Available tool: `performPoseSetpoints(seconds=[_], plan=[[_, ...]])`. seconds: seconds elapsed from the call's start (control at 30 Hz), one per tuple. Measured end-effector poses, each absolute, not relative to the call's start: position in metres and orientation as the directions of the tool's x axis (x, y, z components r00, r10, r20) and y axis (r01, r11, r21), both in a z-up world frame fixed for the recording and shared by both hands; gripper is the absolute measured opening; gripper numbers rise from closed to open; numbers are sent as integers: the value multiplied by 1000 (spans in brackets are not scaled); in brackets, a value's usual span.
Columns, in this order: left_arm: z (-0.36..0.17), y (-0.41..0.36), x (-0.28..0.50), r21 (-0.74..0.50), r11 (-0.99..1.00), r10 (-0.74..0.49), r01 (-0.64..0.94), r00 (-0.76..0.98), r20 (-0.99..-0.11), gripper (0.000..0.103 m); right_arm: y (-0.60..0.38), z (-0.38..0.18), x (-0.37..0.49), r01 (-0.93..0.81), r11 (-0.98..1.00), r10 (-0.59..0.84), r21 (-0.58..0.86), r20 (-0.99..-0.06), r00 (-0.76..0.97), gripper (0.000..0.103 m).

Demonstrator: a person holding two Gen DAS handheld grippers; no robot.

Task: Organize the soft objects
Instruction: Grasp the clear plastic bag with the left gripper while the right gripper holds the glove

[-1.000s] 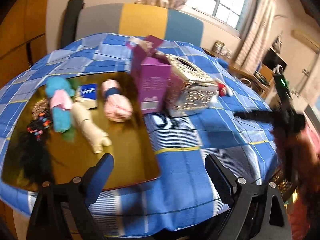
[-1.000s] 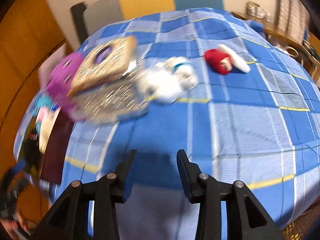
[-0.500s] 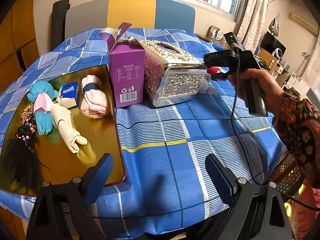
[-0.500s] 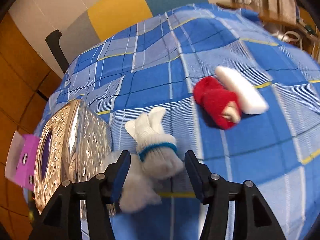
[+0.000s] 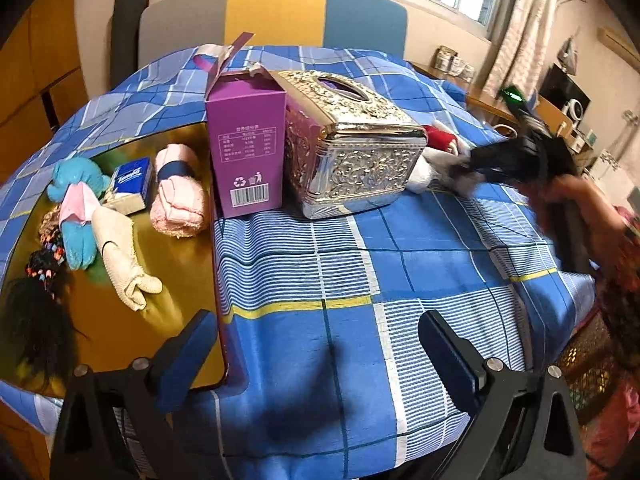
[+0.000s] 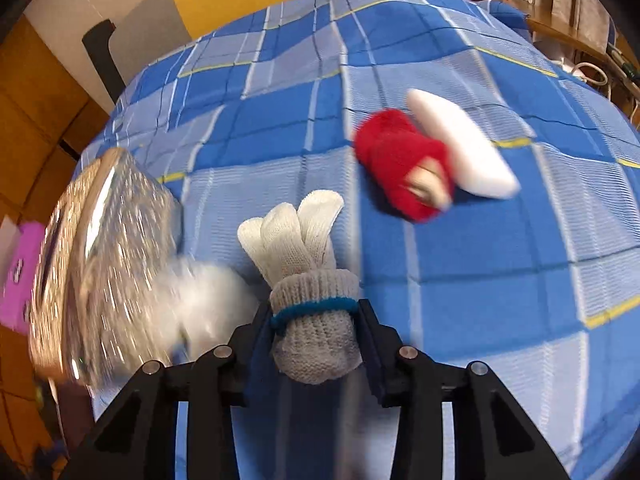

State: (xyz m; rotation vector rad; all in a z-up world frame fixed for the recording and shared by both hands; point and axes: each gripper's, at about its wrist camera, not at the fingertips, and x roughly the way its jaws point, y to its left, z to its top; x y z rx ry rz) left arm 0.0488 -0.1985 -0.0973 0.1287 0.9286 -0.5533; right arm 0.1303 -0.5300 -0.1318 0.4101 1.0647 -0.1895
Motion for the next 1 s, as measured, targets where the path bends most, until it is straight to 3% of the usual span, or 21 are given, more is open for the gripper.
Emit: performPoseSetpoints(seconds=[0.13, 0.3, 0.47, 0.6, 0.77, 1.0], plan=[[-95, -200, 36, -111, 865, -379, 490, 490, -785, 101, -548, -122, 92, 367, 915, -35, 167, -873, 486, 40], [-72, -216, 4, -35, 819, -420, 573, 557, -717, 102, -578, -119, 66, 430, 869, -37, 246, -834, 551, 40], [-60, -282, -4, 3, 674, -519, 738, 477, -709, 102, -584, -110, 66, 425, 851, -10, 309, -799, 601, 40], [-58, -351, 12, 98, 577, -521, 811, 458, -720, 102, -584, -105, 64, 429, 846, -16, 318, -788, 616, 40], [-58, -428, 40, 321, 435, -433, 842, 508, -745, 102, -598, -102, 54, 465, 809, -28, 358, -767, 641, 40], [-80, -486, 120, 258, 363, -254, 895, 361, -897, 101, -626, -108, 43, 546, 711, -30, 443, -756, 653, 40]])
